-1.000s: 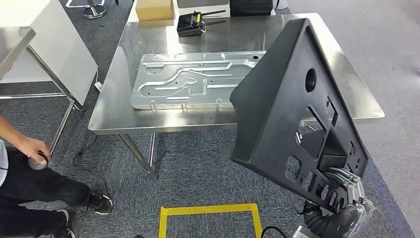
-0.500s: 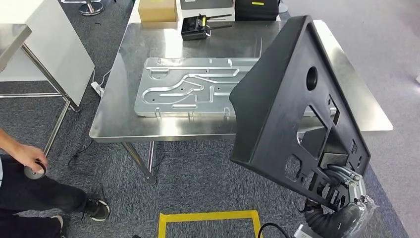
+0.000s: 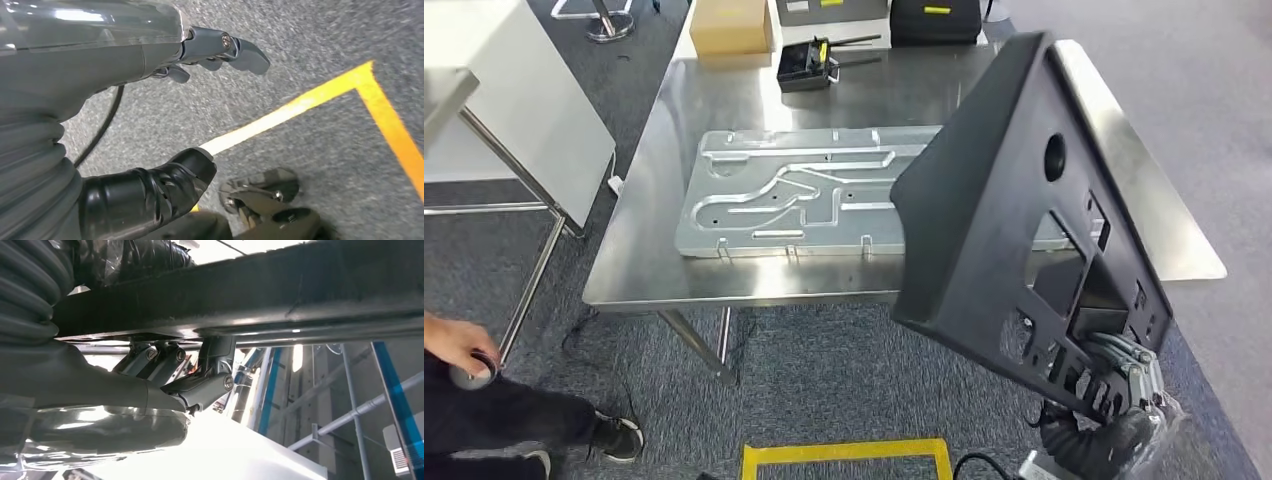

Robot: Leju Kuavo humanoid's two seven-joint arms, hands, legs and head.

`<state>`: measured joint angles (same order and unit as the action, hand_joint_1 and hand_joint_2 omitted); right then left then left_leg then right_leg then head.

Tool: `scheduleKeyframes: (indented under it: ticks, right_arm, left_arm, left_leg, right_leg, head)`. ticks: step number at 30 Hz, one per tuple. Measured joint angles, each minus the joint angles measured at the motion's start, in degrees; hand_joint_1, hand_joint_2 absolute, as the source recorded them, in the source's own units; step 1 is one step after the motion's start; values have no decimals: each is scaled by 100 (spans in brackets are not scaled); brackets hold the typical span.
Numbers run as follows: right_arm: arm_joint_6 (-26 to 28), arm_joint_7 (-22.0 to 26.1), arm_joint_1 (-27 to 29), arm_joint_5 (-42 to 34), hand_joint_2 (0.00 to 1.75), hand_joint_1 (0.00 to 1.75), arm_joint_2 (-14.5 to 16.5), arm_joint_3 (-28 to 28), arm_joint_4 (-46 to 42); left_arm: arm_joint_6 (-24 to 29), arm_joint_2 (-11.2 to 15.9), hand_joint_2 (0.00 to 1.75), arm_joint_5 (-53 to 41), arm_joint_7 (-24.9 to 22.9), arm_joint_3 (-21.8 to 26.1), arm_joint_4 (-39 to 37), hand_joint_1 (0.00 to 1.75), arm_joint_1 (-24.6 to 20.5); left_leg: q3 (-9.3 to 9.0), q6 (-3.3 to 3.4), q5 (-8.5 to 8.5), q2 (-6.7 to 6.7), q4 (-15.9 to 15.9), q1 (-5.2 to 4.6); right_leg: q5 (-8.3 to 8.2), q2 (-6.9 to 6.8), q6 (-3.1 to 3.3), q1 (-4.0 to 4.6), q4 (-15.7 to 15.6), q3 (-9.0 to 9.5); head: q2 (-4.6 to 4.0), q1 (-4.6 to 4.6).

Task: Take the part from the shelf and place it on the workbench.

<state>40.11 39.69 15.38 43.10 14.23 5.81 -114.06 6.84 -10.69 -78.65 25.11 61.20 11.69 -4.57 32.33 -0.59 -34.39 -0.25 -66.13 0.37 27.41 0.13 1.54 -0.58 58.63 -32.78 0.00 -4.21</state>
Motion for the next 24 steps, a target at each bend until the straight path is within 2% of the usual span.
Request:
scheduleKeyframes:
  ticks: [1, 2, 3, 4, 5, 6, 7, 8, 10, 12, 13, 14, 16, 17, 18, 19, 21, 22, 23, 24]
  right_arm:
    - [0, 0, -3, -1, 175, 175, 0, -1, 0]
    - [0, 0, -3, -2, 175, 175, 0, -1, 1]
    - [0, 0, -2, -4, 175, 175, 0, -2, 1]
    - [0, 0, -2, -7, 175, 175, 0, -2, 1]
    - [0, 0, -3, -8, 175, 175, 0, -2, 1]
    - [0, 0, -4, -10, 175, 175, 0, -2, 2]
    - [0, 0, -6, -10, 175, 175, 0, -2, 3]
    - [0, 0, -7, -10, 175, 175, 0, -2, 3]
    - [0, -1, -9, -11, 175, 175, -1, -3, 2]
    - [1, 0, -12, -13, 175, 175, -2, -5, -9]
    - [1, 1, -19, -13, 175, 175, -3, -5, -14]
    - [2, 2, -23, -14, 175, 175, -4, -7, -18]
    - [2, 1, -18, -22, 175, 175, -8, -13, -15]
    - [2, 1, -10, -29, 175, 175, -10, -19, -13]
    - [2, 0, -4, -35, 175, 175, -12, -24, -12]
    - [2, 0, -2, -40, 175, 175, -14, -29, -12]
    - [2, 0, -1, -46, 175, 175, -20, -33, -10]
    - [2, 1, 0, -49, 175, 175, -24, -34, -10]
    - [1, 1, 2, -52, 175, 175, -28, -36, -10]
    - [1, 0, 6, -56, 175, 175, -32, -38, -10]
  left_arm:
    - [-1, -1, 175, -1, 0, 0, 0, 0, 4]
    - [-1, -1, 175, -1, -1, 0, 0, 0, 13]
    - [-1, -2, 175, -1, -2, 0, 0, 0, 24]
    - [-1, -2, 175, -2, -3, 0, 0, 0, 31]
    - [0, -1, 175, -2, -3, 0, 0, 0, 34]
    - [0, 2, 175, -1, -4, 0, 0, 0, 35]
    - [0, 5, 175, -1, -3, 0, 0, 0, 31]
    - [0, 9, 175, -1, -3, 0, 0, 0, 24]
    - [0, 11, 175, -2, -1, 0, 0, 0, 10]
    - [1, 9, 175, -3, -1, 0, 0, 0, 21]
    - [1, 8, 175, -4, 0, 0, 0, 0, 26]
    - [1, 7, 175, -7, 1, 0, 0, 0, 27]
    - [0, 7, 175, -12, 2, 0, 0, 0, 14]
    - [1, 7, 175, -13, 1, 0, 0, 0, 14]
    - [1, 7, 175, -13, -2, 0, 0, 0, 20]
    - [2, 7, 175, -14, -6, 0, 0, 0, 27]
    - [2, 1, 175, -15, -12, 0, -1, 0, 37]
    - [1, -2, 175, -15, -13, 0, -1, 0, 32]
    - [1, -4, 175, -15, -14, 0, -2, 0, 24]
    - [1, -3, 175, -15, -15, 0, -2, 0, 16]
  left_leg:
    - [255, -16, -112, 1, -416, 5]
    - [464, -26, -127, 2, -700, 9]
    - [574, -26, -16, 3, -764, 10]
    - [562, -13, 216, 3, -576, 10]
    - [467, 16, 510, 2, -210, 5]
    - [347, 52, 726, 2, 133, -11]
    - [229, 94, 857, 2, 429, -29]
    - [156, 130, 883, 2, 606, -49]
    - [94, 180, 803, 1, 722, -67]
    - [-1, 222, 787, 1, 833, -32]
    - [-68, 249, 782, 4, 894, -12]
    - [-131, 277, 770, 8, 936, 1]
    - [-206, 315, 710, 12, 953, -4]
    - [-248, 320, 671, 10, 952, -6]
    - [-301, 314, 627, 7, 951, -7]
    - [-370, 303, 576, 4, 949, -6]
    - [-520, 267, 458, -3, 948, -7]
    - [-569, 236, 398, -7, 937, -16]
    - [-592, 204, 353, -8, 931, -22]
    - [-594, 172, 323, -7, 932, -28]
  right_leg:
    - [35, -7, 13, 3, -3, 37]
    - [72, -5, 19, 7, -2, 79]
    - [112, 5, 21, 12, -2, 132]
    - [155, 17, 19, 17, -3, 199]
    - [203, 27, 11, 23, -4, 271]
    - [251, 30, -5, 34, -7, 327]
    - [290, 36, -28, 38, -9, 363]
    - [318, 37, -53, 40, -10, 373]
    - [342, 41, -112, 33, -35, 375]
    - [399, 30, -174, 35, -1, 398]
    - [472, 24, -201, 38, 151, 340]
    - [587, 20, -223, 35, 446, 185]
    - [816, 17, -254, 22, 1243, -331]
    - [836, 17, -267, 13, 1537, -567]
    - [733, 17, -275, 2, 1624, -705]
    - [509, 15, -278, -8, 1483, -726]
    - [-43, 5, -260, -17, 776, -513]
    - [-198, -1, -239, -9, 441, -377]
    - [-248, -5, -210, 2, 239, -290]
    - [-200, -2, -175, 16, 177, -254]
  head:
    - [0, 2]
    - [0, 1]
    - [0, 2]
    - [0, 2]
    - [0, 2]
    - [0, -3]
    - [0, -2]
    - [0, -3]
    - [0, 1]
    - [0, -5]
    - [0, -10]
    - [0, -15]
    - [0, -20]
    - [0, -21]
    - [0, -20]
    - [0, -21]
    - [0, -21]
    - [0, -24]
    - [0, -23]
    - [0, -23]
